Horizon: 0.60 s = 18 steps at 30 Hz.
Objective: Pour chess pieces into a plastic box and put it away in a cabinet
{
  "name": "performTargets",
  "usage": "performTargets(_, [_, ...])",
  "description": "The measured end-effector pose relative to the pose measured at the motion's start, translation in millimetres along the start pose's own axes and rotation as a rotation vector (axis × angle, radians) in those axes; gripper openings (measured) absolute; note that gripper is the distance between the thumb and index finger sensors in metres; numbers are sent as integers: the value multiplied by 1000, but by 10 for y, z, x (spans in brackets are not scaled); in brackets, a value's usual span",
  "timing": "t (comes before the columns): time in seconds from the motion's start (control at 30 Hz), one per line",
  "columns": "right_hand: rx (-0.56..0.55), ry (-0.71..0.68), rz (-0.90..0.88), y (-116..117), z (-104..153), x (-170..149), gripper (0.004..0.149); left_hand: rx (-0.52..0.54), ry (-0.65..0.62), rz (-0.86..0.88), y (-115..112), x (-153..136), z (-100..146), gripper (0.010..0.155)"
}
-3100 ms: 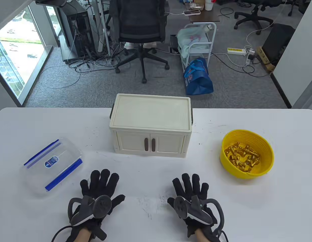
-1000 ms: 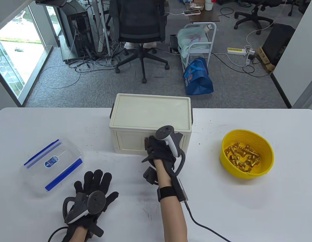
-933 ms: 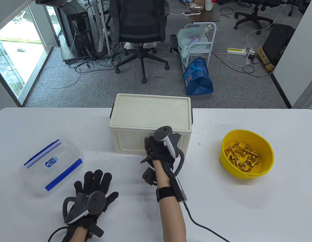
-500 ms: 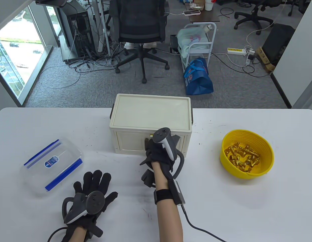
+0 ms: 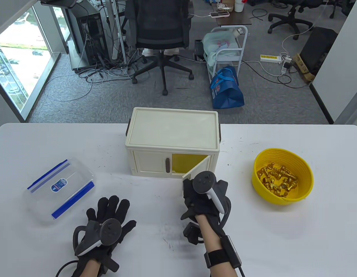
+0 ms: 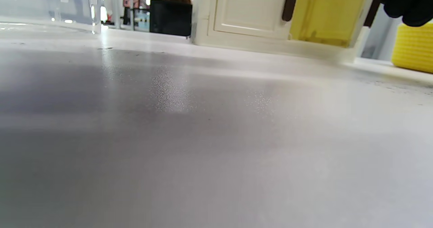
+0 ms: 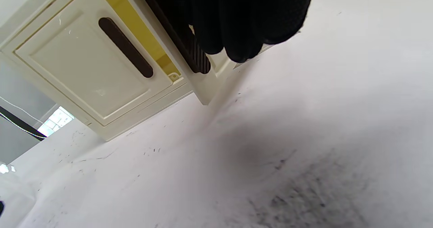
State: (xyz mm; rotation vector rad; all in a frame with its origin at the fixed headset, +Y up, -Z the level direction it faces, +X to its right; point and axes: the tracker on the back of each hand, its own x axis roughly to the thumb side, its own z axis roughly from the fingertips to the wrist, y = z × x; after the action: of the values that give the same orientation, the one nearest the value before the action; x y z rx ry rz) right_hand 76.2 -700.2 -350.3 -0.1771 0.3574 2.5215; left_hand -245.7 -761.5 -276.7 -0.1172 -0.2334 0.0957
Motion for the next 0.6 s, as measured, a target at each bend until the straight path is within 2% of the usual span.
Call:
performTargets(0.17, [-26,9,-56,-93,143,-286,53,4,-10,19,7,27,1,76])
performTargets(0.37, [-37,60,-167,-254,200,-613,53,27,-14,23,11,43,-1,75])
performTargets(0.6, [24,83,-325,-359,158,-886,54,24,-14,17,4,58,-6,75])
